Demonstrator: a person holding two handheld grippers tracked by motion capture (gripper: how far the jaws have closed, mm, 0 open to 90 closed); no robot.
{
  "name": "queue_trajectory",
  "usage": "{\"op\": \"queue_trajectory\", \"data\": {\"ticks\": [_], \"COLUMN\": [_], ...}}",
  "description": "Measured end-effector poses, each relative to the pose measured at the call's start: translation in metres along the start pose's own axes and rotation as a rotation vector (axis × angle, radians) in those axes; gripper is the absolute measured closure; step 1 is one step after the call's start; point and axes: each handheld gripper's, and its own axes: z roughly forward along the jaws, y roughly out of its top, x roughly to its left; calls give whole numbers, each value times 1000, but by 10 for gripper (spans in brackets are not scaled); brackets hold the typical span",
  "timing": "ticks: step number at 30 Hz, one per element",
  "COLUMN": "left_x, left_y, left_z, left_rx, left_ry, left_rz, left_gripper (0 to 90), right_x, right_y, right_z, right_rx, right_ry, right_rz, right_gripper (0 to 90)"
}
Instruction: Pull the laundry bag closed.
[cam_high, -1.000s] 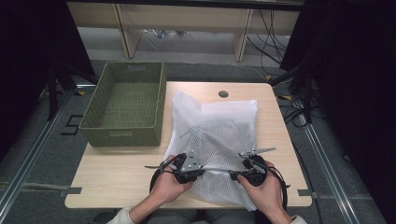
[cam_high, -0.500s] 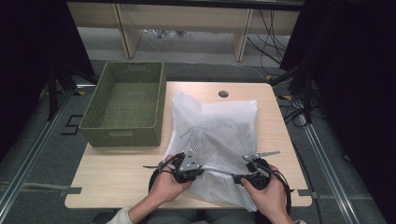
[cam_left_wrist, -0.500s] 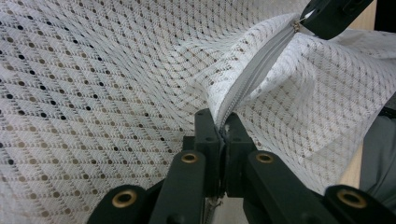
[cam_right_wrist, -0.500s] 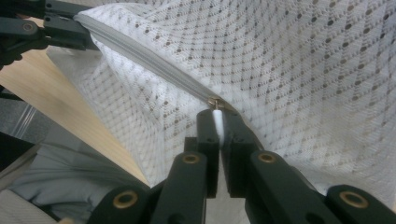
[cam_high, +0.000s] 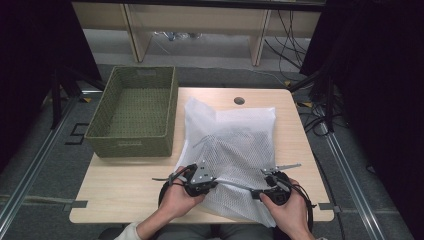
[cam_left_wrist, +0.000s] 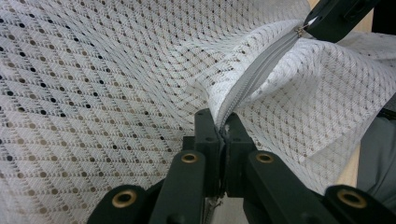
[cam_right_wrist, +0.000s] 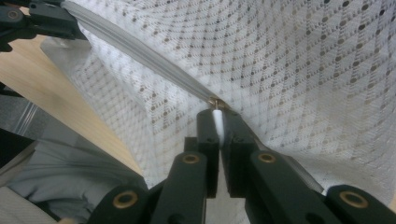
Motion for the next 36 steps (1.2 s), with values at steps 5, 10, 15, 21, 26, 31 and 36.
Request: {"op": "queue_trajectory", "data": {"ticks": [5,10,15,21,26,31,36], "left_x": [0,0,1,2,2,2,2], "left_y": [0,1,0,0,0,0,0], "left_z": [-1,-1,-1,-1,-1,-1,-1], "left_rx": [-5,-6,-3,-3,1,-4,0], "left_ry": [-4,-5,-1,-2,-2,-2,2], "left_rz": [-5,-6,-1,-5,-6,-9,-8], "left_gripper": [873,873,873,873,873,873,874], "right_x": [-1,-1,-1,-2,-4,-6,-6], "right_y": [0,-1,-1,-2,-4,-5,-6], "right_z": [0,-1,-1,-2,-3,-3,-5], "right_rx": [4,0,-2,1,2,-7,10], "right_ry": [17,6,7,0,-6,-5,3], "right_rz": [-2,-2,2,9,10,-2,23], "right_gripper": [880,880,880,880,880,880,880]}}
